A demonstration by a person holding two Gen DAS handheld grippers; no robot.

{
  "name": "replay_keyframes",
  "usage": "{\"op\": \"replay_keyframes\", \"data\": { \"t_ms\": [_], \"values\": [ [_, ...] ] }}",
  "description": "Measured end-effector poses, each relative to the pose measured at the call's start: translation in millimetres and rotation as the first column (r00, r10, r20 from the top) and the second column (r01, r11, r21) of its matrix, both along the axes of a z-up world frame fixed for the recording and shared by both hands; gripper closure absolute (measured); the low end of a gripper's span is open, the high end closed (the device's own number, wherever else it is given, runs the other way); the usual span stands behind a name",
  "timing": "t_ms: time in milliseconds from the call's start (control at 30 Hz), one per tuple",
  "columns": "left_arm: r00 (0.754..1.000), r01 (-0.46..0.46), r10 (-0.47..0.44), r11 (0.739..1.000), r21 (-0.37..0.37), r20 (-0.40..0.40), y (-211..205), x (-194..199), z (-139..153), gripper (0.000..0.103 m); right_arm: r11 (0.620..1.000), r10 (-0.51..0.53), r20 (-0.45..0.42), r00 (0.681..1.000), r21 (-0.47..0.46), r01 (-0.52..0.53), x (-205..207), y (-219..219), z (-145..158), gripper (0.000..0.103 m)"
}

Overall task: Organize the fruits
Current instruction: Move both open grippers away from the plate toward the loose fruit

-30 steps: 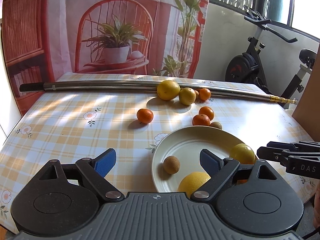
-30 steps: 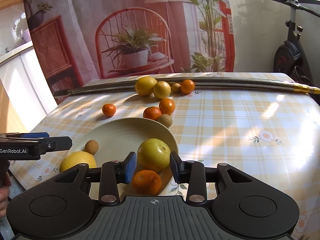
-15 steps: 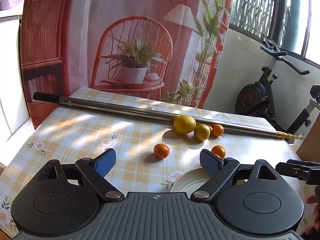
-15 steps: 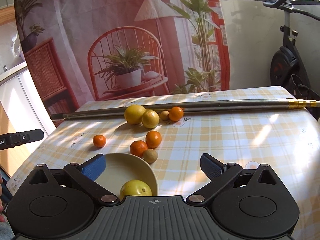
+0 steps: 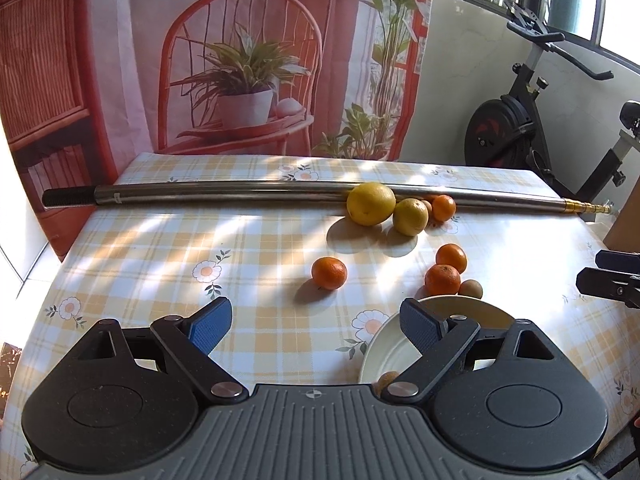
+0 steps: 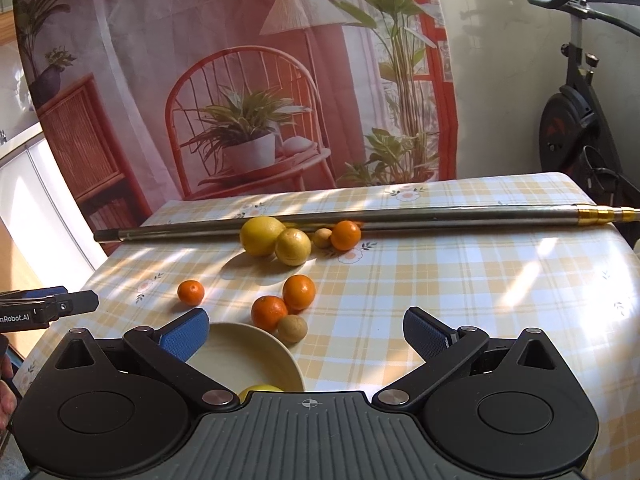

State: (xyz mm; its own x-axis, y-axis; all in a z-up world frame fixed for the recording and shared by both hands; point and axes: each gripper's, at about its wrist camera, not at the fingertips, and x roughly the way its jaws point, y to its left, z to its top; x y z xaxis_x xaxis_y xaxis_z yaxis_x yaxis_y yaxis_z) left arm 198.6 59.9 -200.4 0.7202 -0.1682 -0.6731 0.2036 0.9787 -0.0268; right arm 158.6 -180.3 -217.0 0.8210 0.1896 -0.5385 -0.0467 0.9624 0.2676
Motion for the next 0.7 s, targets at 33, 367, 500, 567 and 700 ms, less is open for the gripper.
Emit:
{"op": "replay_keyframes", "data": {
  "t_ms": [33, 367, 500, 567, 700],
  "values": [
    [1.000, -0.004, 0.003, 1.000, 0.025, 0.010, -0.9, 1.9, 0.1, 0.010, 1.000, 0.010, 0.010, 1.000, -0.014, -0.010, 0.3, 2.1, 0.4, 0.000],
    [0.994, -0.079, 0.067, 0.985, 0.152, 0.085, -15.3, 28.8, -0.1, 0.006, 0.999, 0.021, -0.002, 1.000, -0.049, -0.021, 18.5, 9.3, -9.5, 0.000],
    [0.990, -0.084, 0.066, 0.985, 0.151, 0.123, -17.1, 37.2, -2.0, 0.006, 0.998, -0.050, 0.057, 0.997, -0.037, 0.052, 20.8, 6.1, -12.7, 0.000],
    [0.987, -0.088, 0.065, 0.984, 0.155, 0.148, -18.1, 40.0, -2.3, 0.006, 0.998, -0.055, 0.021, 0.998, -0.018, 0.055, 29.0, 2.1, -15.3, 0.000],
    [0.992, -0.061, 0.042, 0.985, 0.162, 0.121, -23.0, 53.1, -5.7, 0.006, 1.000, -0.005, -0.033, 0.999, 0.002, 0.005, 40.2, -2.0, -19.0, 0.000]
  ]
}}
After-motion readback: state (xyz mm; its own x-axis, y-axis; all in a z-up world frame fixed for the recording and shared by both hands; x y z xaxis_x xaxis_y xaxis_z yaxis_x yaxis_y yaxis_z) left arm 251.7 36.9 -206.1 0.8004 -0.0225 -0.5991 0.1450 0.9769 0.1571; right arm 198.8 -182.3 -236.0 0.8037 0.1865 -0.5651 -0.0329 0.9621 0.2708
